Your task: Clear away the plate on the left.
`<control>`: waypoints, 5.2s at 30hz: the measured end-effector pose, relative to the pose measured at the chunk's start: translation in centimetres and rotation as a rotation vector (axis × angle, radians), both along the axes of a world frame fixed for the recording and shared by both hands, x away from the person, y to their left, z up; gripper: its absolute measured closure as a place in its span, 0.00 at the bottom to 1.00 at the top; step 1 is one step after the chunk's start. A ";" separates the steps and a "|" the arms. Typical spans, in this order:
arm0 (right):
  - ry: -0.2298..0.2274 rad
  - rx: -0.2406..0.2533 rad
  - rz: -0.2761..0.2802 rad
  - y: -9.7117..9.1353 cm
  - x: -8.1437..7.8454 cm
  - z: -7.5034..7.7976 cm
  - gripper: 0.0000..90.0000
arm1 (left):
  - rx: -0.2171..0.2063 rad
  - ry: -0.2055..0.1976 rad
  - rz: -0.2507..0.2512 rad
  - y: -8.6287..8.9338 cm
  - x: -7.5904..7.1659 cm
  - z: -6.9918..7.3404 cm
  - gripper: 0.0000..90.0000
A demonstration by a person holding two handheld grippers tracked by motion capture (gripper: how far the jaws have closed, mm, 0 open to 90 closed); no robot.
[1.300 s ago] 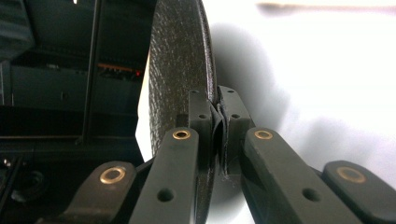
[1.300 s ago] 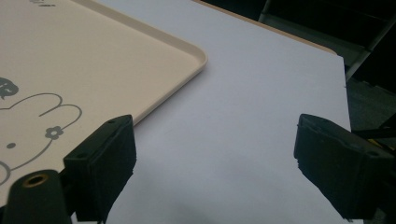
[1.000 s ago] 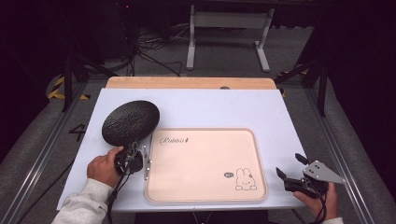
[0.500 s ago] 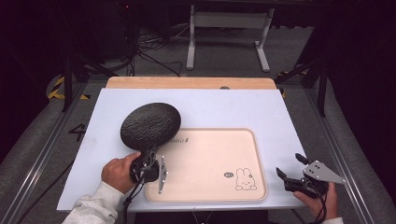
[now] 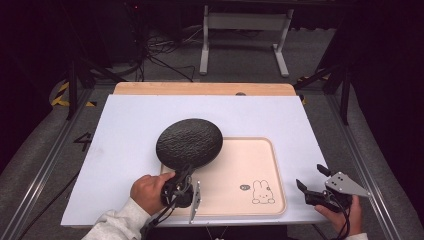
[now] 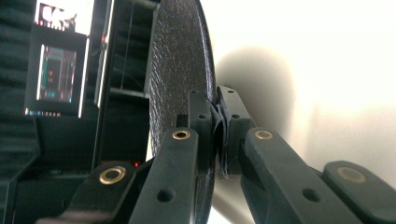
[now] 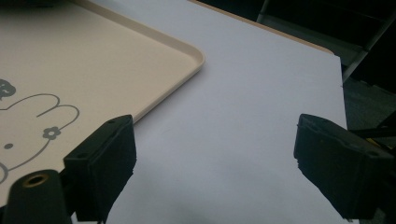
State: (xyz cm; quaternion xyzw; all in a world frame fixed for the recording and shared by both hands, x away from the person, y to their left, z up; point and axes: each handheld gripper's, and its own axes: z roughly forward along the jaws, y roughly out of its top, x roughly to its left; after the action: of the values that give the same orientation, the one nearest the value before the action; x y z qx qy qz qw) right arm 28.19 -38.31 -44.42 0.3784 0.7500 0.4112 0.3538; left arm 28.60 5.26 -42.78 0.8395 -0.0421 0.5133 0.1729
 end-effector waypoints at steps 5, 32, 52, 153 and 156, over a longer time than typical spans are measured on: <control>-0.001 0.000 0.001 0.0 0.0 0.0 0.15 | 0.009 0.011 -0.055 -1.8 -0.8 -0.3 0.96; 0.009 -0.009 0.012 0.1 0.0 -0.2 0.15 | 0.067 0.059 -0.189 -6.0 -2.2 -2.7 0.97; 0.016 -0.012 0.016 0.1 0.0 -0.2 0.15 | -0.011 0.208 -0.198 -5.6 -1.3 -3.2 0.88; 0.020 -0.015 0.023 0.1 0.0 -0.3 0.15 | -0.460 0.417 -0.053 1.4 3.9 0.9 0.18; 0.020 -0.013 0.022 0.1 0.0 -0.3 0.15 | -0.468 0.424 -0.031 2.1 4.4 0.9 0.18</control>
State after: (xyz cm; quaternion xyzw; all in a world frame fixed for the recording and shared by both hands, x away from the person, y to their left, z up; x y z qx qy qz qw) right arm 28.20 -38.24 -44.69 0.3719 0.7602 0.4064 0.3444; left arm 33.00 7.36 -41.90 0.8646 0.1015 0.3199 0.3740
